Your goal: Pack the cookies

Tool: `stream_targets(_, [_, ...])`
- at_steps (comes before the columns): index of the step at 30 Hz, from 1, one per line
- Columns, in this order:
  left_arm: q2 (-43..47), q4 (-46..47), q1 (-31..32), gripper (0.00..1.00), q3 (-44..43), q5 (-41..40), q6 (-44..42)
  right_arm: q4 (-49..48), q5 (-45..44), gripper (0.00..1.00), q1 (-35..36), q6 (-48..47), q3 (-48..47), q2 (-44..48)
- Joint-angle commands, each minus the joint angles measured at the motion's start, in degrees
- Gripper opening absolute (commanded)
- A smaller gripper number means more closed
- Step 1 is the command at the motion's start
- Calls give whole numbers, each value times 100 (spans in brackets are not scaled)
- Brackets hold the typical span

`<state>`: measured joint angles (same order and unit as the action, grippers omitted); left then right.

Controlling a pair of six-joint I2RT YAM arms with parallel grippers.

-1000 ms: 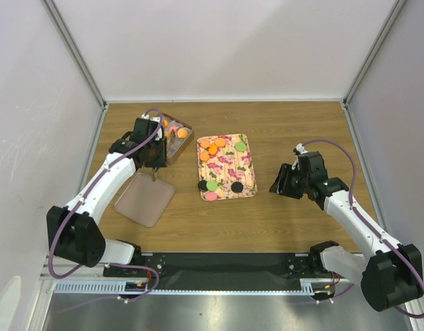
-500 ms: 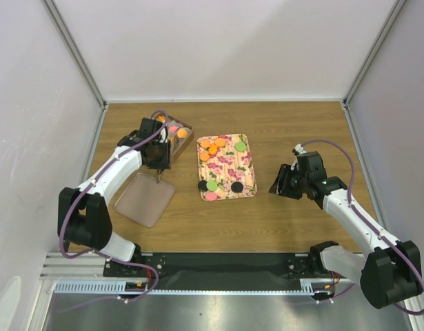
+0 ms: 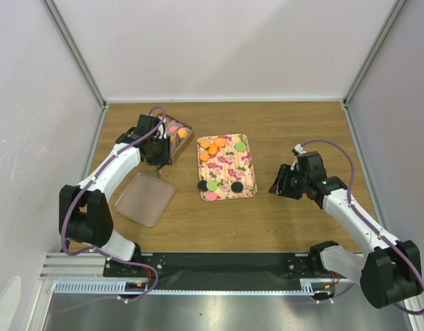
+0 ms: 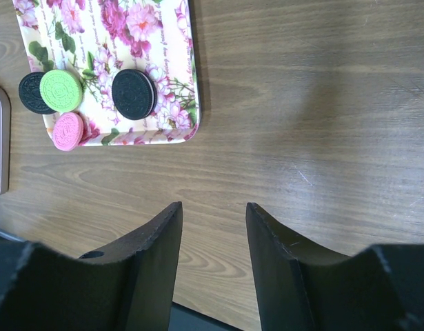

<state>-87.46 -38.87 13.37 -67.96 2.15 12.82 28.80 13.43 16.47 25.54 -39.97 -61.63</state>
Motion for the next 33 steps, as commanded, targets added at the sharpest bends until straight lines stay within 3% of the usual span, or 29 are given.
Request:
stream_targets(1, [-17, 90, -27, 43, -288, 224, -131, -146, 37, 48, 14, -76, -29, 19])
stream_targets(33, [361, 64, -45, 48, 108, 242, -139, -164, 28, 48, 14, -93, -20, 37])
